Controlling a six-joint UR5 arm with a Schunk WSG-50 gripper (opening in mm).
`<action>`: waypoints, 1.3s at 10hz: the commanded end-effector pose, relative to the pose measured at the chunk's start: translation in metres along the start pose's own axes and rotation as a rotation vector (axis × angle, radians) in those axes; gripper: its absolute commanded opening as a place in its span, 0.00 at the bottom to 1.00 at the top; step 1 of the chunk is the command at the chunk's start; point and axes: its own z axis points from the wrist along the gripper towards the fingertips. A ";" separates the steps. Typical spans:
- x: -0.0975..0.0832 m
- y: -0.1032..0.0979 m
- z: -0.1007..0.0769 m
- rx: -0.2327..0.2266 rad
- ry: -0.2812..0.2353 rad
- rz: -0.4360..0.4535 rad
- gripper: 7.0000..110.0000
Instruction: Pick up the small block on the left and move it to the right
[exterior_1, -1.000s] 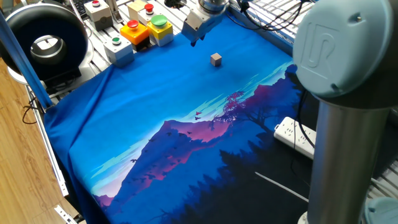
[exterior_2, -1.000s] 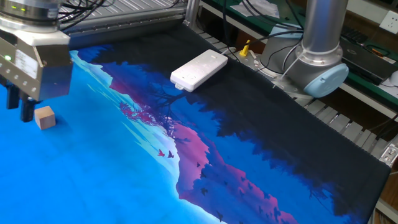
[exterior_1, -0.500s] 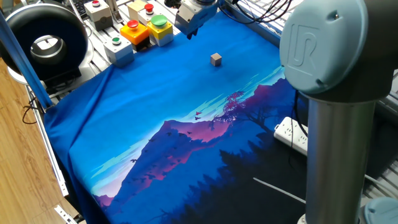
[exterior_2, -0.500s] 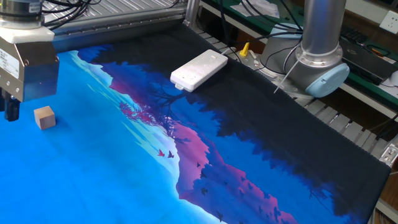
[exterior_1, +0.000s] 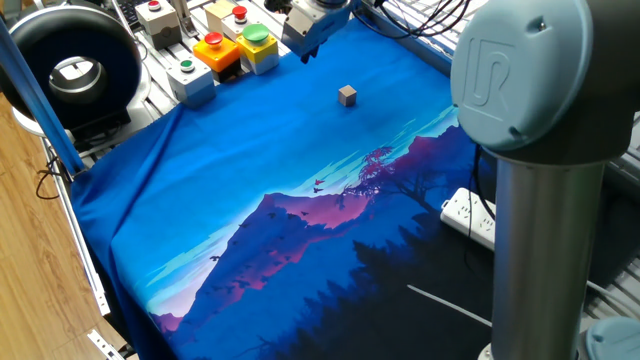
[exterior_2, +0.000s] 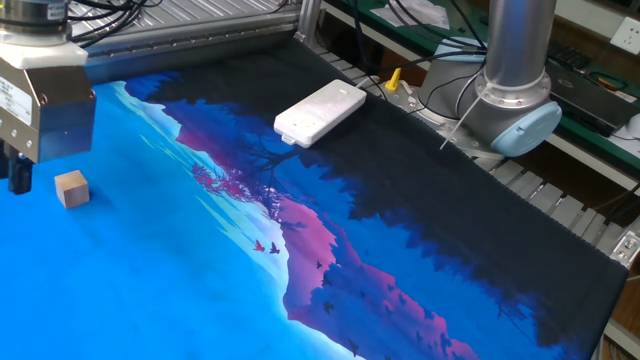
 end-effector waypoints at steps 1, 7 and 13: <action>-0.002 0.001 -0.001 -0.010 -0.009 0.005 0.15; 0.005 -0.010 -0.001 0.035 0.018 -0.001 0.15; 0.012 0.005 -0.002 -0.024 0.049 0.186 0.15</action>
